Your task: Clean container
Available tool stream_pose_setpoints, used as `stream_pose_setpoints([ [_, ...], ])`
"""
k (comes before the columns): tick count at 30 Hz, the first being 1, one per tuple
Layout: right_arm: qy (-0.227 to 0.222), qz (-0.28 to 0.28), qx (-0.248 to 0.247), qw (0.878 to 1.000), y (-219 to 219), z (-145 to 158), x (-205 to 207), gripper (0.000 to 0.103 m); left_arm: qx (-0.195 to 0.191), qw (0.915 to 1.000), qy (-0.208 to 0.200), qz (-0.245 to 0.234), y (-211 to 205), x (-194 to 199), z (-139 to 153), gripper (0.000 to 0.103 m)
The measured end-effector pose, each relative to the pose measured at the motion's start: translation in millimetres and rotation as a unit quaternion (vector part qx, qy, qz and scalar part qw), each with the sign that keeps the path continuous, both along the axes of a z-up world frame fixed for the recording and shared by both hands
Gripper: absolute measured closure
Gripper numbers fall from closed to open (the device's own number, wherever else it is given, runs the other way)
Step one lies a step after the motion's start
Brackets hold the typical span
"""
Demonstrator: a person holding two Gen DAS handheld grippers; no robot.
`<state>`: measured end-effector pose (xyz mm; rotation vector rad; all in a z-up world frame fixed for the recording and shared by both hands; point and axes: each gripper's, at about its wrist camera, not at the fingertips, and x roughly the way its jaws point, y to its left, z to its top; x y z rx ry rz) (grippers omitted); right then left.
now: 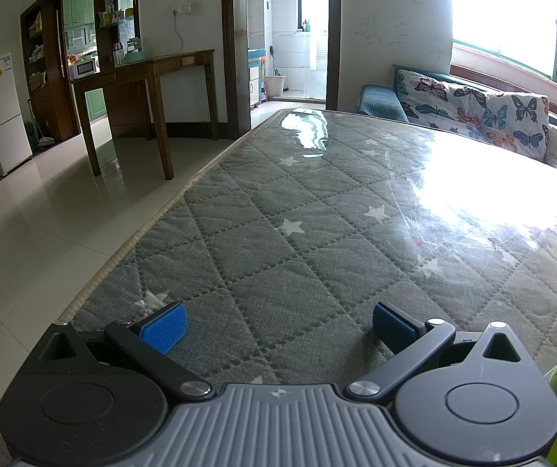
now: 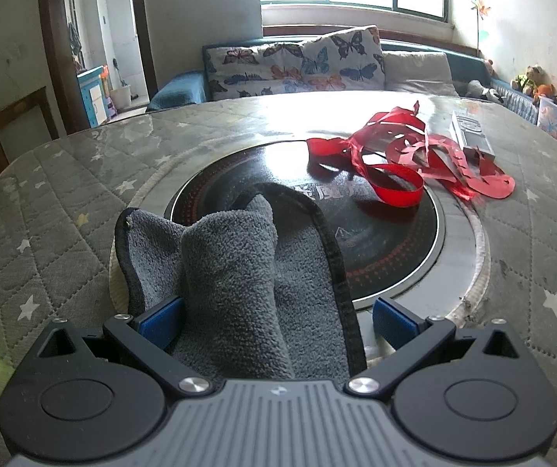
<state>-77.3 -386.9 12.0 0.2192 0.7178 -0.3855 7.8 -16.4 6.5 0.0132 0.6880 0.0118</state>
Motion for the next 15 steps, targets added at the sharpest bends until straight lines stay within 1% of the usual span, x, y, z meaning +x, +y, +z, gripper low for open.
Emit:
stream_pose_setpoints([
  [15,-0.009,0.000,-0.006,1.000,0.3,-1.6,-0.3,0.000,0.000,1.0000,0.000,0.000,-0.1,0.0,0.0,0.000],
])
